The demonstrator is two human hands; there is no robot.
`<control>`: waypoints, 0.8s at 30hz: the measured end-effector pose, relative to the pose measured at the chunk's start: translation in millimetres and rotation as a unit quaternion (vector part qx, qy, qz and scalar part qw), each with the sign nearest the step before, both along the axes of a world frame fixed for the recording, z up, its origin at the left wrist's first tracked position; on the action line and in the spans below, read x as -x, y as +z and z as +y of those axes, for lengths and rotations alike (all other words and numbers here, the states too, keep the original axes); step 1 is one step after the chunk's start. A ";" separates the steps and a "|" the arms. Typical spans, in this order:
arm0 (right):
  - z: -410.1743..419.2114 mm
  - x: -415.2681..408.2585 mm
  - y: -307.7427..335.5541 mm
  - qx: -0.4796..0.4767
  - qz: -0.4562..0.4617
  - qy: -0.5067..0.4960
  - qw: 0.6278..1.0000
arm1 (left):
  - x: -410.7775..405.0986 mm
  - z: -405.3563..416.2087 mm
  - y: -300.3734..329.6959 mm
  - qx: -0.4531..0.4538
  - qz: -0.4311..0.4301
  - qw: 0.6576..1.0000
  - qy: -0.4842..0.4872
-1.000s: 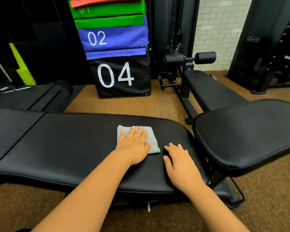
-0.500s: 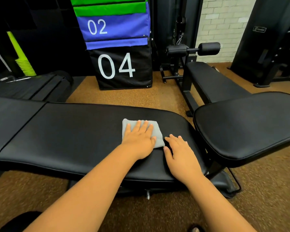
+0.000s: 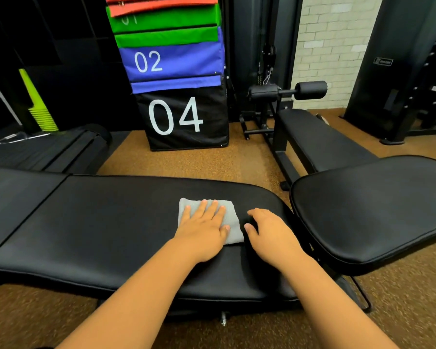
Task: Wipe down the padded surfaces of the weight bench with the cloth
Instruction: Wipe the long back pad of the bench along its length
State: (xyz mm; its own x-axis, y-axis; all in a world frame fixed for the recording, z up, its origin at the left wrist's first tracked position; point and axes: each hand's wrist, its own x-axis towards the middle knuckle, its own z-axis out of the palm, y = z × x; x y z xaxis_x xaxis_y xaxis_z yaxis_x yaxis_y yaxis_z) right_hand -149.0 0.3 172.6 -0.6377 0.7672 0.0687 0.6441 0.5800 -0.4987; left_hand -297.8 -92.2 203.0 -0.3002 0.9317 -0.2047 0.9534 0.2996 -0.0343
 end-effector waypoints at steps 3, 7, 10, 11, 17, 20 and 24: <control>32.0 17.8 -6.0 0.025 -0.028 0.019 0.999 | 13.3 24.8 -0.7 0.005 0.001 1.000 0.005; 81.9 33.7 -4.7 0.008 -0.037 0.002 0.999 | 26.0 57.8 -2.8 0.005 -0.001 1.000 0.009; 104.9 34.9 -4.7 0.042 -0.083 -0.041 0.995 | 32.7 77.0 -3.5 0.007 -0.007 1.000 -0.004; 107.6 36.2 -7.0 0.056 -0.098 -0.045 0.993 | 33.5 80.3 -4.5 0.009 -0.004 1.000 -0.014; 108.9 46.2 -27.1 0.033 -0.086 -0.062 0.994 | 46.6 86.3 -7.8 0.005 -0.009 0.997 -0.070; 111.9 44.7 -31.6 0.036 -0.078 -0.061 0.994 | 60.9 108.1 -5.4 0.002 -0.015 0.999 -0.040; 111.1 44.0 -30.3 0.026 -0.070 -0.059 0.995 | 63.9 136.0 -5.8 0.001 0.010 1.000 0.010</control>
State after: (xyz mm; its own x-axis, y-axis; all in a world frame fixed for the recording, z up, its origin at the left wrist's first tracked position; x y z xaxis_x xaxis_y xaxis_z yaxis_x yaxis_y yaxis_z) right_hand -193.0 111.5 142.3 -0.5436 0.8374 -0.0561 0.7718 0.4725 -0.4254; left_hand -361.6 43.8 197.2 -0.3221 0.9252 -0.2006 0.9466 0.3180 -0.0530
